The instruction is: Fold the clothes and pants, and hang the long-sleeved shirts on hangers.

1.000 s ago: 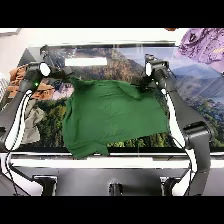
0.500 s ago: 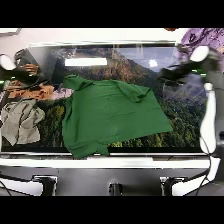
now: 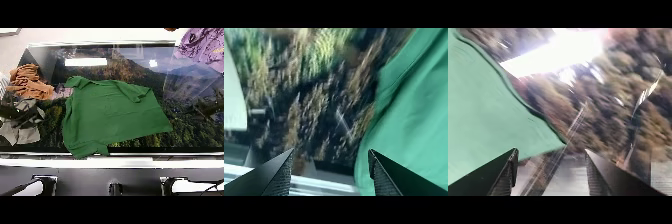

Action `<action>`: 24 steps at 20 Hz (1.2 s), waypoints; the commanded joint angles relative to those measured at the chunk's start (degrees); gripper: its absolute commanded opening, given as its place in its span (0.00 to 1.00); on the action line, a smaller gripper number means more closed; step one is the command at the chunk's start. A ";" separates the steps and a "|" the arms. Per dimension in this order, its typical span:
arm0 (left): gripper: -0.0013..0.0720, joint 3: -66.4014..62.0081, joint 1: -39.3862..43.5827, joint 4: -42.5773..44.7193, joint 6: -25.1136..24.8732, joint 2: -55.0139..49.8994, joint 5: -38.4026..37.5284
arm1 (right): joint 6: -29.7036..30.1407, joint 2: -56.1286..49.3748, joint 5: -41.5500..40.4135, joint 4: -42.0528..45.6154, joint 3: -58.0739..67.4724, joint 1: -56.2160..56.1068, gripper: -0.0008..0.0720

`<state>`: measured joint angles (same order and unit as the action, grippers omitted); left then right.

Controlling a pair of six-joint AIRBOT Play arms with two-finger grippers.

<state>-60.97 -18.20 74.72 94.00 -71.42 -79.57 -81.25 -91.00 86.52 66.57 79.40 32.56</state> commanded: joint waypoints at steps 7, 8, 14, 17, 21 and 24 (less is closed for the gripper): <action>0.73 5.64 -0.63 -0.20 -0.13 1.79 0.13 | 10.14 -9.75 -0.94 -11.39 -3.08 1.99 0.68; 0.73 5.64 -0.63 -0.26 0.48 1.79 0.11 | 10.21 -10.62 -0.70 -11.19 -3.13 1.66 0.68; 0.73 5.66 -0.63 -3.39 2.23 1.79 0.09 | 11.74 -13.29 0.66 -11.19 -6.38 -0.39 0.68; 0.73 5.66 -0.66 -3.37 2.03 1.79 0.13 | 12.72 -13.29 0.66 -11.23 -10.16 -0.39 0.68; 0.73 5.66 -0.66 -3.34 2.01 1.79 0.13 | 13.16 -13.16 0.98 -10.08 -13.11 -0.37 0.67; 0.73 5.70 -0.66 -3.32 2.01 2.14 0.09 | 13.33 -12.68 -0.13 -9.44 -13.11 -0.37 0.48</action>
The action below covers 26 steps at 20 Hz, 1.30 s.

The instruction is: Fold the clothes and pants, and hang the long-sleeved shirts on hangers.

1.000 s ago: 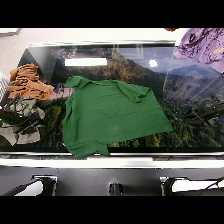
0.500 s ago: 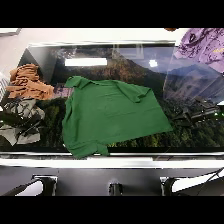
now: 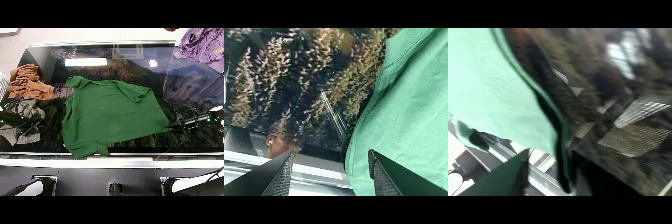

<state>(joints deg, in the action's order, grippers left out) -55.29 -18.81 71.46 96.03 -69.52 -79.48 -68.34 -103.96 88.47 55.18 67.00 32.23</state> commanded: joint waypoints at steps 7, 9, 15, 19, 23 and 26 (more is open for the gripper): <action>0.73 20.17 -7.39 -13.90 -11.93 13.79 3.52 | 1.03 1.79 -4.28 4.00 -0.70 -0.07 0.06; 0.73 28.13 -7.87 -19.19 -14.78 16.35 3.48 | 0.79 2.10 -4.09 4.00 -0.70 -0.07 0.06; 0.73 40.89 -3.30 -31.01 -24.11 16.61 9.75 | 0.15 2.32 -3.10 4.00 -0.70 -0.07 0.06; 0.73 41.38 0.28 -30.99 -24.33 16.61 18.51 | -0.02 2.71 -3.04 4.02 -0.70 -0.04 0.06; 0.73 41.38 1.03 -30.99 -25.18 16.59 24.06 | -0.04 3.28 -3.04 4.02 -0.66 -0.04 0.06; 0.73 41.40 1.40 -30.99 -25.59 15.74 24.13 | -0.20 3.39 -2.80 4.00 -0.66 -0.07 0.06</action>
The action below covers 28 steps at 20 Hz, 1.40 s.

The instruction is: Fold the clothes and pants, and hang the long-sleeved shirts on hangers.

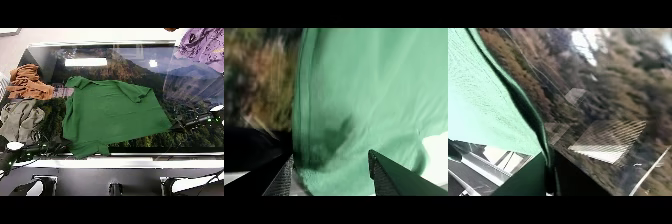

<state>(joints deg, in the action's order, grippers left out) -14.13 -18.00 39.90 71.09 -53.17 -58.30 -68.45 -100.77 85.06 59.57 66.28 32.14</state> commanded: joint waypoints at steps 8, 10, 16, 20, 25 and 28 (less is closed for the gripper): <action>0.72 0.24 9.70 0.55 0.81 -3.08 2.21 | -0.17 2.43 -0.11 -0.33 0.07 0.04 0.06; 0.54 0.24 9.92 0.42 0.92 -3.06 2.19 | -0.22 2.80 -0.11 -0.33 0.07 0.04 0.06; 0.08 0.17 9.92 -0.79 0.81 -3.06 1.33 | -0.57 3.67 -0.07 -0.33 0.07 0.02 0.06; 0.04 -3.63 9.94 -1.31 0.39 -3.06 2.23 | 1.44 6.36 -0.90 -5.03 0.07 -1.90 0.06; 0.04 -20.48 9.99 -1.09 1.88 -3.19 10.95 | 0.07 11.98 -10.86 -7.50 6.34 -16.15 0.06; 0.04 -35.10 9.99 0.26 2.62 -5.07 13.20 | -5.27 15.17 -20.68 0.24 20.65 -25.62 0.06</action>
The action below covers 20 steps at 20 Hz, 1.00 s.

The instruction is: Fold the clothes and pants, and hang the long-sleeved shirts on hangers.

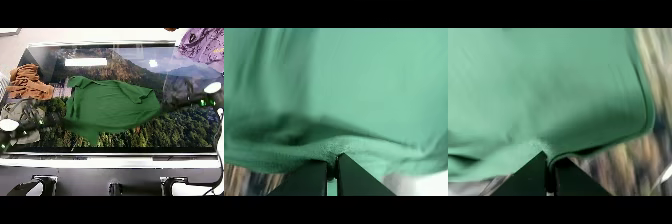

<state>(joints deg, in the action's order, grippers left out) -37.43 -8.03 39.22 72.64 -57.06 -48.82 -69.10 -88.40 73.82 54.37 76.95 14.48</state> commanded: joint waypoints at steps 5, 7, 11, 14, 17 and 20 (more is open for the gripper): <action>0.04 -42.58 0.02 16.35 10.03 -3.02 1.22 | -12.55 5.81 -12.83 26.99 43.15 -18.84 0.06; 0.04 -55.23 0.02 25.94 15.10 -2.67 -4.52 | -13.25 11.61 -15.85 29.09 48.02 -20.63 0.06; 0.04 -72.78 0.02 38.32 18.49 1.84 -15.04 | -15.37 28.48 -16.35 29.31 45.24 -20.72 0.06; 0.04 -75.34 0.02 44.04 22.43 8.48 -19.41 | -17.25 36.98 -12.90 31.19 45.11 -20.74 0.06; 0.04 -75.34 0.02 47.67 25.24 13.14 -23.32 | -21.07 40.15 -9.97 33.62 45.11 -20.74 0.06; 0.04 -75.32 0.02 47.82 25.55 12.33 -25.42 | -21.59 37.97 -6.71 33.99 45.09 -20.74 0.06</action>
<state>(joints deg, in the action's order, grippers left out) -111.94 -8.03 83.99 96.44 -45.54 -70.57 -88.86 -50.54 63.46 86.80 121.99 -6.22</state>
